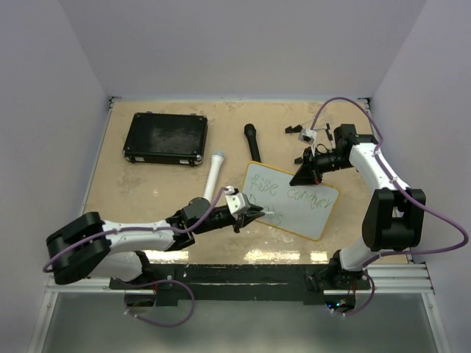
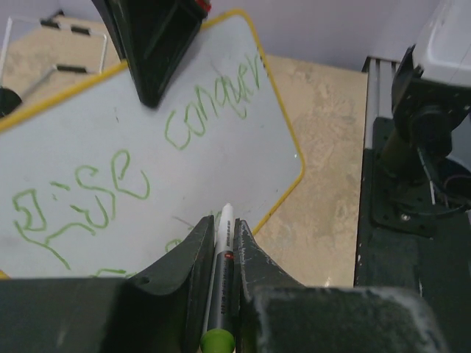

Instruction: Write a sentence on the whiteboard

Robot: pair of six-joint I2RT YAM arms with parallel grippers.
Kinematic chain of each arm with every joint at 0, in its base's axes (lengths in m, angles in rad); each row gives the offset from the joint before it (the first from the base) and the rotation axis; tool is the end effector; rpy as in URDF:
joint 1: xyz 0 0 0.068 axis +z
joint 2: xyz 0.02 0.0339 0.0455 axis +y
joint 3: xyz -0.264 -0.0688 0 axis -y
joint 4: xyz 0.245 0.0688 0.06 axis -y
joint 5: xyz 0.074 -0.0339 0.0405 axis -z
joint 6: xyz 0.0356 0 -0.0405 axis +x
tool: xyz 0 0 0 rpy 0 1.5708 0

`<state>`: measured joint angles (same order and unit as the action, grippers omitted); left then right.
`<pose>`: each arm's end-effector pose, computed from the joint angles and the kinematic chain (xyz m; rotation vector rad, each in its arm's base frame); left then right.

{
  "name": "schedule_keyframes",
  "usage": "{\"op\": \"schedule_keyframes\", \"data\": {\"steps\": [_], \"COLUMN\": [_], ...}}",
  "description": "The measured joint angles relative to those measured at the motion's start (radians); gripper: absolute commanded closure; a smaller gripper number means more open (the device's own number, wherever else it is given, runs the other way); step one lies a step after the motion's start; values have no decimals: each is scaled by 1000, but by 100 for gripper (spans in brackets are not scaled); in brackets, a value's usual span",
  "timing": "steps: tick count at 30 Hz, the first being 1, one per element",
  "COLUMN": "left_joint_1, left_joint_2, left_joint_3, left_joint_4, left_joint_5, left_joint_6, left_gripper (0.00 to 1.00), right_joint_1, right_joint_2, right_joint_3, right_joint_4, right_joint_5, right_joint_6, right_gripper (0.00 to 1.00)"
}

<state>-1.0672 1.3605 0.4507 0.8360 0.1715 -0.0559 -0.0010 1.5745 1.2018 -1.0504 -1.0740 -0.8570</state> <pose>0.1257 -0.2407 0.2071 0.9616 1.4508 -0.9843 0.2844 0.0310 0.2542 -1.0511 2.0589 1.1793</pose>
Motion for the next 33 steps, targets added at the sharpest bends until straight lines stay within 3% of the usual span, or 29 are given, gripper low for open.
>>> {"op": "schedule_keyframes", "data": {"steps": [11, 24, 33], "left_joint_1": [131, 136, 136], "left_joint_2": [-330, -578, -599], "left_joint_3": [-64, -219, -254], "left_joint_4": [-87, -130, -149], "left_joint_5": [-24, -114, -135], "left_joint_6": [-11, -117, -140], "left_gripper": [100, 100, 100], "right_joint_1": [0, 1, 1], "right_joint_2": [-14, -72, -72], "right_joint_3": [-8, -43, -44], "right_joint_4": [3, 11, 12], "right_joint_5": [2, 10, 10], "right_joint_6": [0, -6, -7], "right_gripper": [100, 100, 100]}}
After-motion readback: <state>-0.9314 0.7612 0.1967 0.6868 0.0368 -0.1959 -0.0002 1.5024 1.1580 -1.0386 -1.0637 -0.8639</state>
